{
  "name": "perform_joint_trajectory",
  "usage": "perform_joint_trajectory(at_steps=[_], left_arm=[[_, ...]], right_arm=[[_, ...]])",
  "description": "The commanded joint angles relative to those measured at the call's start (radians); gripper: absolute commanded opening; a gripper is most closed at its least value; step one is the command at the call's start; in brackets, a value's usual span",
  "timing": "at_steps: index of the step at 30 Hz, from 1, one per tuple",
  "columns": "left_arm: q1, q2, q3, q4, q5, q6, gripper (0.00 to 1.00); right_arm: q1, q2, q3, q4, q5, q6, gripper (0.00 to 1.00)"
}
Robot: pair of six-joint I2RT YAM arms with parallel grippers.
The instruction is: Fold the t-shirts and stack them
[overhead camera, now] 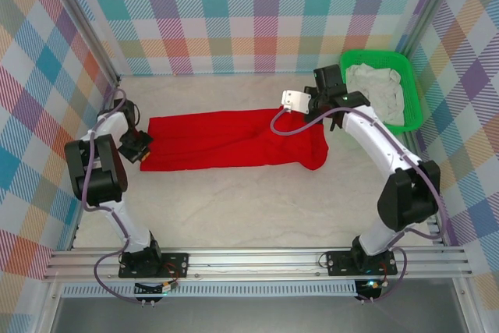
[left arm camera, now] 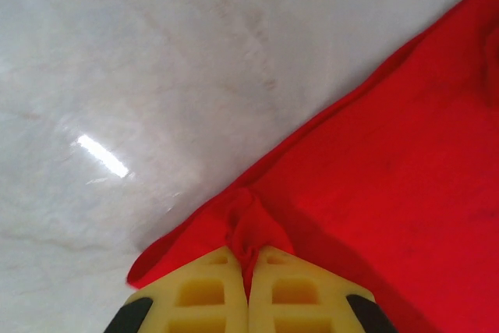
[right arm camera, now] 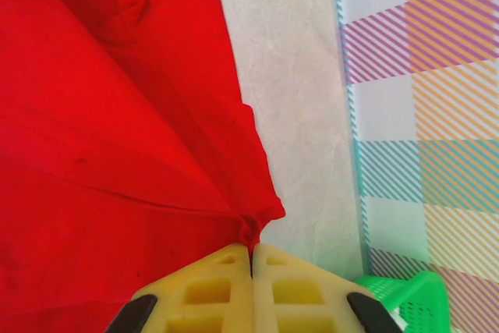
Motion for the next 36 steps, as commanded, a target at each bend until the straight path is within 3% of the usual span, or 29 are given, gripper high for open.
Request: perform_joint_trajectory(at_steps=[1, 11, 12, 18, 21, 30, 36], left_arm=[[-0.017, 0.027, 0.076, -0.065, 0.009, 0.016, 0.00], [-0.021, 0.082, 0.151, -0.100, -0.002, -0.002, 0.00], [-0.021, 0.088, 0.148, -0.098, -0.001, -0.004, 0.04], [-0.021, 0.090, 0.115, -0.060, 0.013, -0.012, 0.61], [-0.021, 0.074, 0.107, -0.053, 0.023, -0.010, 0.74], [-0.020, -0.007, 0.008, -0.019, 0.044, -0.008, 0.78], [-0.021, -0.054, -0.047, 0.003, 0.039, 0.010, 0.82]], right_arm=[[-0.006, 0.030, 0.036, -0.044, -0.022, -0.030, 0.00], [-0.018, 0.035, 0.003, -0.031, -0.025, -0.003, 0.00], [-0.018, 0.037, 0.003, -0.028, -0.027, 0.003, 0.00], [-0.021, 0.077, 0.022, -0.018, -0.029, 0.016, 0.00], [-0.022, 0.125, 0.080, -0.044, -0.028, 0.014, 0.00], [-0.023, 0.320, 0.279, -0.130, -0.020, 0.040, 0.00], [-0.023, 0.466, 0.374, -0.102, -0.008, 0.191, 0.00]])
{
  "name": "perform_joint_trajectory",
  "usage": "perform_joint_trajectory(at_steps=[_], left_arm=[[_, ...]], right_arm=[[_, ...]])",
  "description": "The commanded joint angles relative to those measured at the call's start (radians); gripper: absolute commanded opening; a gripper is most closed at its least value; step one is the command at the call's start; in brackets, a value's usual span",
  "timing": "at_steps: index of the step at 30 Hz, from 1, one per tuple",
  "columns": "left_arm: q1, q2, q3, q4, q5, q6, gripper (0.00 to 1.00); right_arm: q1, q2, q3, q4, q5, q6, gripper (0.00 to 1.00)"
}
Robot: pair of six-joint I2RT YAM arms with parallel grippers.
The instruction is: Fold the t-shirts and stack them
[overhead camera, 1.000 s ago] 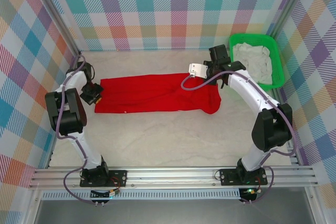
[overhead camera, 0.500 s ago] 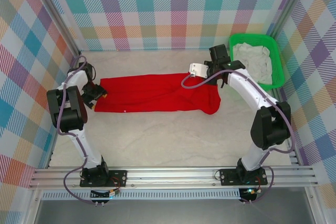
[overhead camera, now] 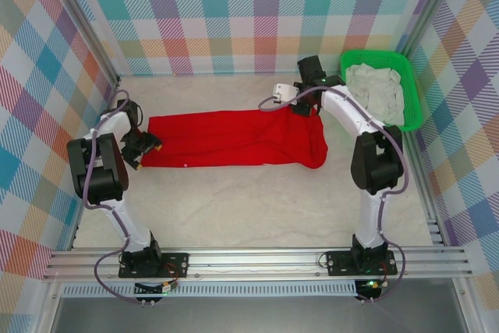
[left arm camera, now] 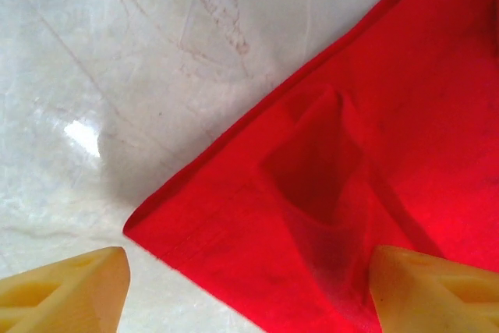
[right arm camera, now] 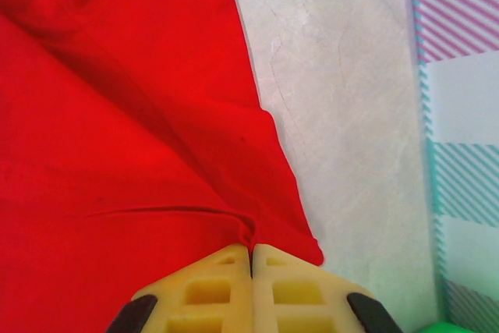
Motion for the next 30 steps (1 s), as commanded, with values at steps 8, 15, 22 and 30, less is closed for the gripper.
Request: perform_joint_trajectory(at_steps=[8, 15, 22, 30], left_arm=[[-0.006, -0.106, -0.059, 0.033, 0.024, 0.030, 0.89], [-0.006, -0.160, -0.066, -0.004, -0.015, 0.054, 0.89], [-0.006, -0.214, -0.071, -0.018, -0.014, 0.062, 0.88], [-0.006, -0.249, -0.073, -0.018, 0.012, 0.062, 0.88]], right_arm=[[-0.016, 0.279, 0.243, 0.013, 0.168, 0.527, 0.24], [-0.049, 0.204, 0.171, 0.104, 0.064, 0.859, 0.34], [-0.065, -0.062, -0.126, 0.033, 0.000, 1.107, 0.37], [-0.079, -0.236, -0.488, 0.001, -0.153, 1.198, 0.37]])
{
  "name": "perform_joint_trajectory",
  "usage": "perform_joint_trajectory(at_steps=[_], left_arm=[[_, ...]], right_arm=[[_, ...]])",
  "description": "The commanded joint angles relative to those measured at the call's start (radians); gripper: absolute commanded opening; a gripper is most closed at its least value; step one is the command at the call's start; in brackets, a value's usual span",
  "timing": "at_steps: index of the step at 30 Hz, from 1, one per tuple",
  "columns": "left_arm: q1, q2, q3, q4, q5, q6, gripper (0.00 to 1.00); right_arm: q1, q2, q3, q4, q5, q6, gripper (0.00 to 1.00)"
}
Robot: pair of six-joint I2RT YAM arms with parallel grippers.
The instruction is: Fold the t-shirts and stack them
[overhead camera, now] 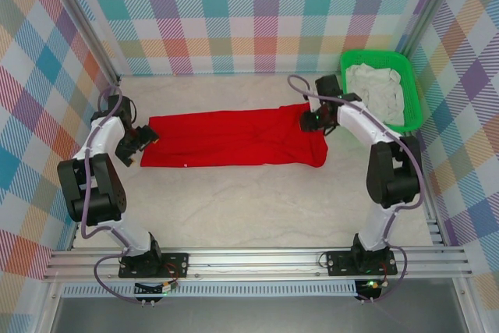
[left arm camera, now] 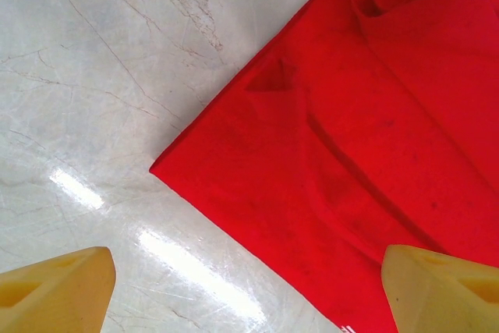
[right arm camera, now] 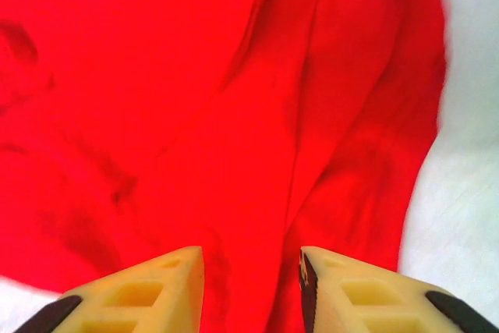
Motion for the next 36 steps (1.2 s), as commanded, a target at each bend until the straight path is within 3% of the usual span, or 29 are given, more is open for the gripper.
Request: perform_joint_trajectory(at_steps=[1, 13, 23, 27, 30, 34, 36], left_arm=[[-0.006, -0.044, -0.016, -0.034, 0.014, 0.014, 0.88], [-0.006, -0.026, -0.056, -0.017, 0.011, 0.010, 0.85], [-0.027, 0.121, -0.086, 0.038, 0.019, -0.013, 0.64], [-0.043, 0.170, -0.078, 0.048, 0.007, -0.016, 0.60], [-0.048, 0.203, -0.080, 0.055, -0.010, -0.018, 0.57], [-0.049, 0.227, -0.085, 0.061, -0.040, -0.020, 0.52], [-0.049, 0.233, -0.083, 0.056, -0.056, -0.019, 0.52]], right_arm=[[-0.005, -0.009, -0.100, -0.028, -0.098, 0.081, 0.37], [-0.008, 0.036, -0.136, -0.028, -0.075, 0.088, 0.37], [-0.023, 0.006, -0.178, -0.038, -0.055, 0.083, 0.37], [-0.028, 0.001, -0.185, -0.030, -0.078, 0.084, 0.36], [-0.031, -0.002, -0.194, -0.010, -0.114, 0.091, 0.28], [-0.036, 0.007, -0.172, -0.027, -0.104, 0.075, 0.02], [-0.045, 0.007, -0.152, -0.047, -0.077, 0.052, 0.00]])
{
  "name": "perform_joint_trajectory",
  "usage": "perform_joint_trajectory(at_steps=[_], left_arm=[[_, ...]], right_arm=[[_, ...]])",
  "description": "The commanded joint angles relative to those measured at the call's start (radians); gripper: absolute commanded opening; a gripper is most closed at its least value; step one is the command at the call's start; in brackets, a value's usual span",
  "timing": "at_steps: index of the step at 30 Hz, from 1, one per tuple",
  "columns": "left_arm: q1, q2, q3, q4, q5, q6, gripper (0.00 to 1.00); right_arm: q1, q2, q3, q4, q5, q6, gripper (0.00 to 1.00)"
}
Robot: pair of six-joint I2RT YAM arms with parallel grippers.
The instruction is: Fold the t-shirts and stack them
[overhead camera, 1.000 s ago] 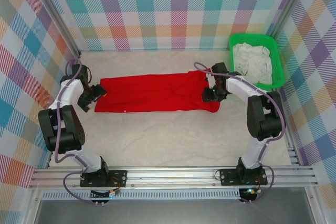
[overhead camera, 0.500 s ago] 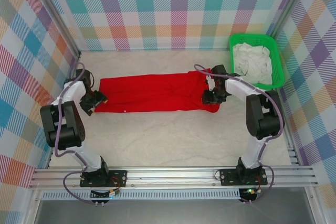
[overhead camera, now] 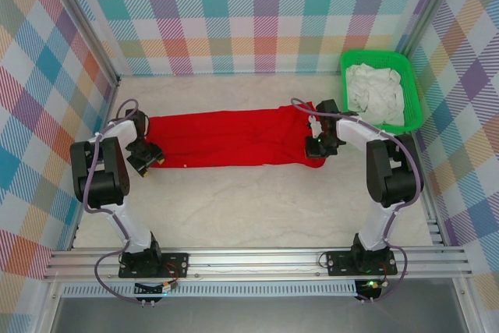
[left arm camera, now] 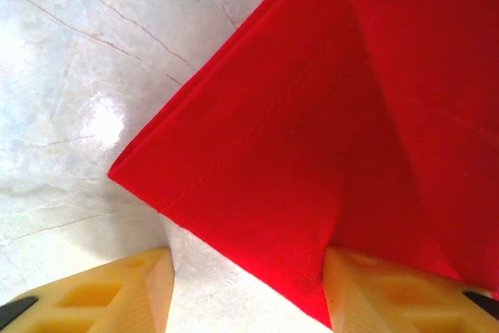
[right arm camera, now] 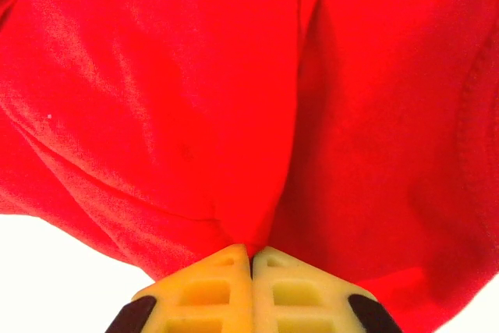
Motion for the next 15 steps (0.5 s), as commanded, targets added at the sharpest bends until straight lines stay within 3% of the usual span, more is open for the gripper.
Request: perform_joint_trajectory(at_steps=[1, 8, 15], left_arm=[[-0.009, 0.058, -0.009, 0.021, -0.039, -0.004, 0.52], [-0.011, 0.067, -0.008, 0.014, -0.060, 0.002, 0.51], [-0.024, 0.076, -0.002, 0.007, -0.065, 0.007, 0.50]], right_arm=[[-0.024, -0.015, 0.047, -0.040, 0.030, -0.036, 0.00], [-0.033, 0.023, 0.171, -0.059, 0.173, -0.274, 0.00], [-0.032, 0.131, 0.288, -0.082, 0.103, -0.430, 0.00]])
